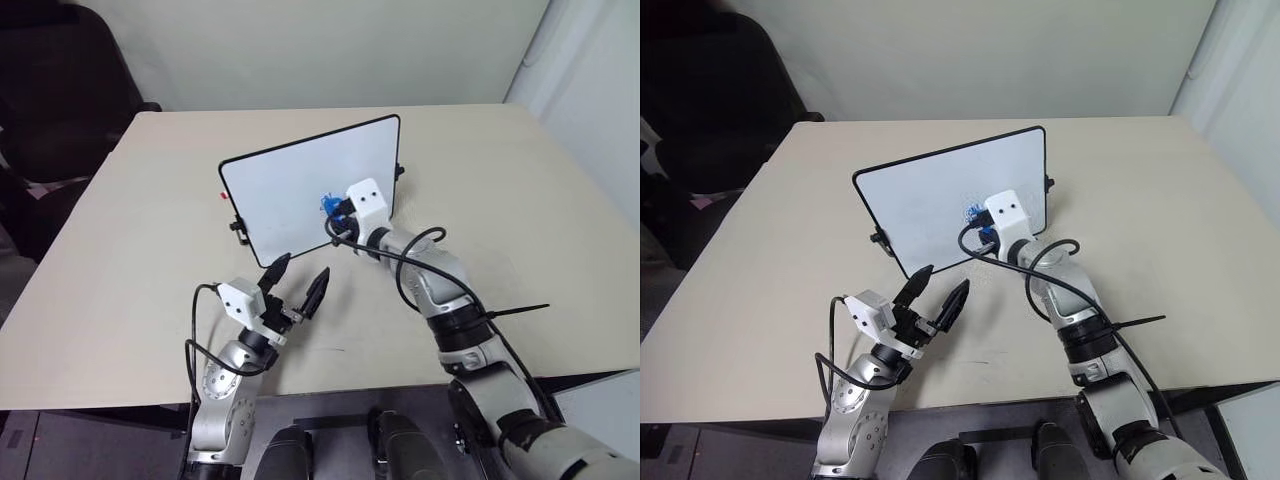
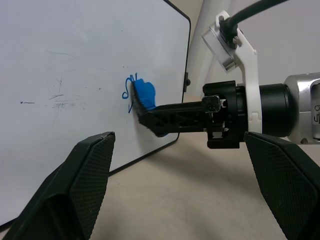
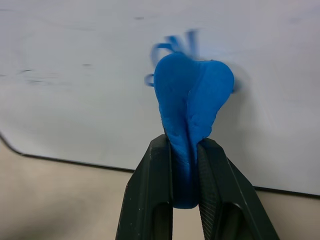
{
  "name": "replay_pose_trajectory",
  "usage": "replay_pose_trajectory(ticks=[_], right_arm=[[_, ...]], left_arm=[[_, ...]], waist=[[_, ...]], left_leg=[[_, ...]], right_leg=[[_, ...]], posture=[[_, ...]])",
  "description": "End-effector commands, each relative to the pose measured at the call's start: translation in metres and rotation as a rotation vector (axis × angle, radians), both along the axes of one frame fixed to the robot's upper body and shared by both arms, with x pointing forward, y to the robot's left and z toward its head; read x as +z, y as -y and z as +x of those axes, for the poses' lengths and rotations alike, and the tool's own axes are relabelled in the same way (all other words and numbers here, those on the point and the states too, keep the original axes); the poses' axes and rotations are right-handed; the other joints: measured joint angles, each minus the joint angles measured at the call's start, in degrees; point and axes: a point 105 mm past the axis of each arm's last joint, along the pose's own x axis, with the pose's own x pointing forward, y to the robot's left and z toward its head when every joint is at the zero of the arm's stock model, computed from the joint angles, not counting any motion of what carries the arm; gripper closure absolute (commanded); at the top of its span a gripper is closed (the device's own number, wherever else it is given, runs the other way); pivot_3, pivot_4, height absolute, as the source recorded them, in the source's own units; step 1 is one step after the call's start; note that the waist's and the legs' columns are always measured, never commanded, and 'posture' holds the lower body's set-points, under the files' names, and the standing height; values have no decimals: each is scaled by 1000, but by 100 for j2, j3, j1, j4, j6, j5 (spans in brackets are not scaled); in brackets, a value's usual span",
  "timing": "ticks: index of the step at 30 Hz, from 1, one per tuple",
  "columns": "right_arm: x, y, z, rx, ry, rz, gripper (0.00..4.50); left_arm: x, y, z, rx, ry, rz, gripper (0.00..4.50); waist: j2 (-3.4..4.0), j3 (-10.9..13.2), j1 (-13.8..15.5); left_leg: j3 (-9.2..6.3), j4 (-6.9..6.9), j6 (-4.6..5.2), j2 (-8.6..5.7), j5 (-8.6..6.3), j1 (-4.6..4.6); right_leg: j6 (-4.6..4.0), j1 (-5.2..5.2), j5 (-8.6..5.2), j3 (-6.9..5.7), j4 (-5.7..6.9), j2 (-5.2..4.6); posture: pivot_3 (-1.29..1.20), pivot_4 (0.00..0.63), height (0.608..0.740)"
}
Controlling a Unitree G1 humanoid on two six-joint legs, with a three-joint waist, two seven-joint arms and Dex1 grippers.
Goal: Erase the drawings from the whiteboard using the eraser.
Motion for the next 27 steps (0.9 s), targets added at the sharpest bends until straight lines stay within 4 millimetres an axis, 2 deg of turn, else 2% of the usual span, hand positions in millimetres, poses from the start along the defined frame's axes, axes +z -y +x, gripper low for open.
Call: replay_pose_trajectory(ticks=[1, 4, 7, 14, 20, 23, 27], right_arm=[[20, -26, -8, 81, 84, 2, 4152], [19, -29, -9, 91, 85, -2, 4152], [18, -20, 0, 38, 81, 0, 4152], [18, 26, 33, -205, 58, 47, 4152], [17, 50, 44, -319, 43, 68, 4152], [16, 53, 46, -339, 41, 70, 4152], [17, 42, 43, -303, 41, 74, 4152]], left_arm=[[15, -2, -3, 3, 55, -18, 0], [15, -3, -3, 6, 56, -17, 0], [15, -3, -3, 6, 55, -17, 0], [15, -4, -3, 11, 55, -19, 0], [16, -5, -4, 10, 57, -19, 0], [16, -5, -5, 7, 56, -19, 0], [16, -5, -5, 6, 56, -19, 0]], waist=[[0, 0, -2], [0, 0, -2], [0, 0, -2], [0, 0, 15], [-2, 1, 20], [-2, 1, 19], [-2, 1, 15]], left_leg=[[0, 0, 0, 1, 0, -1], [0, 0, 0, 2, 0, -2], [2, 1, -1, 2, 0, -3], [-5, 4, -2, 1, 4, -2], [-15, 8, -7, -7, 31, -1], [-18, 8, -7, -7, 31, 0], [-19, 5, -21, -6, 21, -1]], right_leg=[[0, -1, 0, 0, 0, 1], [-1, -2, 0, 0, 0, 1], [0, -2, 0, 0, -1, 0], [-5, 0, 3, 0, 1, 0], [-16, -1, 11, 5, -5, -5], [-15, -6, 11, 6, -7, -4], [-8, -18, 18, 6, -2, -4]], posture=[[0, 150, 740], [0, 150, 740], [0, 150, 740], [0, 150, 740], [0, 150, 740], [0, 150, 740], [0, 150, 740]])
